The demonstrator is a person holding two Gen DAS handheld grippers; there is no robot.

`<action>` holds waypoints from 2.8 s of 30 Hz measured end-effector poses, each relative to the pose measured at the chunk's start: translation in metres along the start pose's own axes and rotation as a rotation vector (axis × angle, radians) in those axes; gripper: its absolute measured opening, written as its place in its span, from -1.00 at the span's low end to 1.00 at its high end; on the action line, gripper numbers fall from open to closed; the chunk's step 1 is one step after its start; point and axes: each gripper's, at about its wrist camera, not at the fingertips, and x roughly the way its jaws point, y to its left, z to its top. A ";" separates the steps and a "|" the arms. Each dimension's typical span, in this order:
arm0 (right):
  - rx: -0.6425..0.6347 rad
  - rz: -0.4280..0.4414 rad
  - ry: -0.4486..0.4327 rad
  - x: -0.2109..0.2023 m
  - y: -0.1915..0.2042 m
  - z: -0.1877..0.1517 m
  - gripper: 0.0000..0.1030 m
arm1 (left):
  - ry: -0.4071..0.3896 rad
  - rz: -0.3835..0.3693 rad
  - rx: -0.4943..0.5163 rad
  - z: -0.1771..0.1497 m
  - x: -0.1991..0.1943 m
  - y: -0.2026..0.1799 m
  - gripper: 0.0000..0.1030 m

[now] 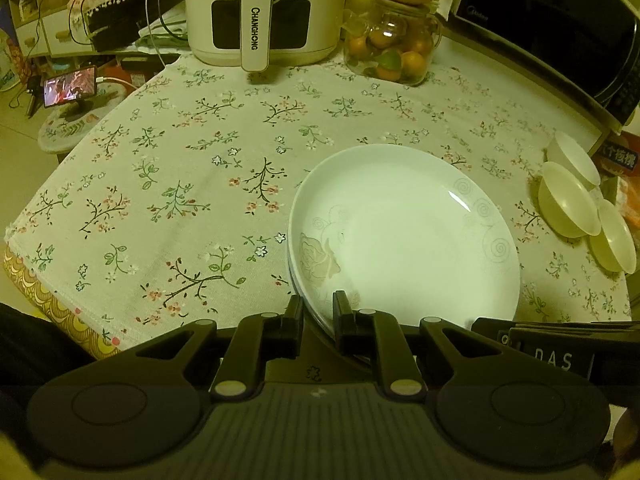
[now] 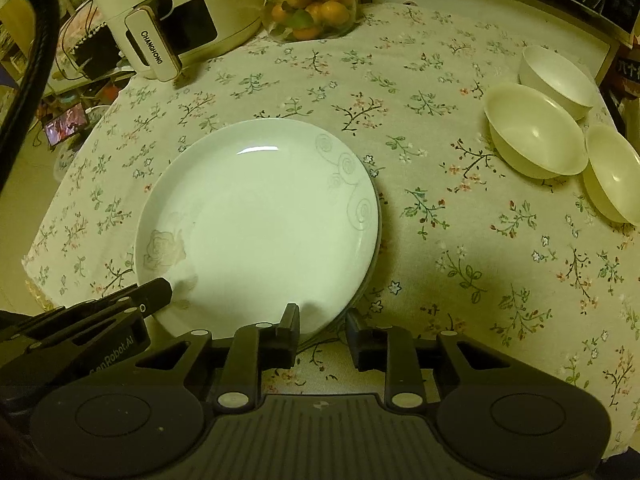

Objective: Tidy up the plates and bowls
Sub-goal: 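Lower the white plate onto the blue plate stack with both grippers, then open both grippers and lift them off the plate rim, then move both grippers toward the white bowl by the microwave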

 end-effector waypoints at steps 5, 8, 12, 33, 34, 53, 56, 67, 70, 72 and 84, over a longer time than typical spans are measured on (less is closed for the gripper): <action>0.005 0.005 0.000 0.001 -0.002 0.000 -0.50 | -0.003 -0.001 0.007 0.000 0.000 0.000 -0.75; -0.002 0.008 -0.003 0.002 -0.002 -0.001 -0.45 | -0.003 -0.007 0.007 0.000 0.000 0.002 -0.74; -0.013 0.006 -0.017 0.001 -0.002 -0.003 -0.44 | 0.003 -0.022 -0.005 0.001 0.000 0.005 -0.73; 0.023 0.075 -0.138 -0.023 -0.033 0.012 -0.10 | -0.088 -0.042 0.015 0.038 -0.019 0.008 0.27; 0.025 0.075 -0.149 -0.026 -0.035 0.013 -0.06 | -0.093 -0.048 0.026 0.040 -0.020 0.005 0.29; 0.070 0.005 -0.283 -0.064 -0.097 0.044 0.38 | -0.053 -0.195 0.180 0.079 -0.015 -0.069 0.96; 0.072 -0.019 -0.305 -0.071 -0.107 0.048 0.49 | -0.062 -0.207 0.203 0.086 -0.014 -0.083 0.99; 0.108 -0.094 -0.394 -0.088 -0.140 0.061 0.89 | -0.114 -0.186 0.318 0.105 -0.006 -0.134 0.99; 0.123 -0.130 -0.409 -0.090 -0.148 0.065 0.94 | -0.144 -0.182 0.330 0.111 0.000 -0.144 0.99; 0.130 -0.151 -0.420 -0.091 -0.154 0.067 0.96 | -0.157 -0.181 0.308 0.116 0.002 -0.148 0.99; 0.283 -0.177 -0.491 -0.106 -0.219 0.080 0.97 | -0.143 -0.269 0.272 0.138 0.038 -0.170 0.99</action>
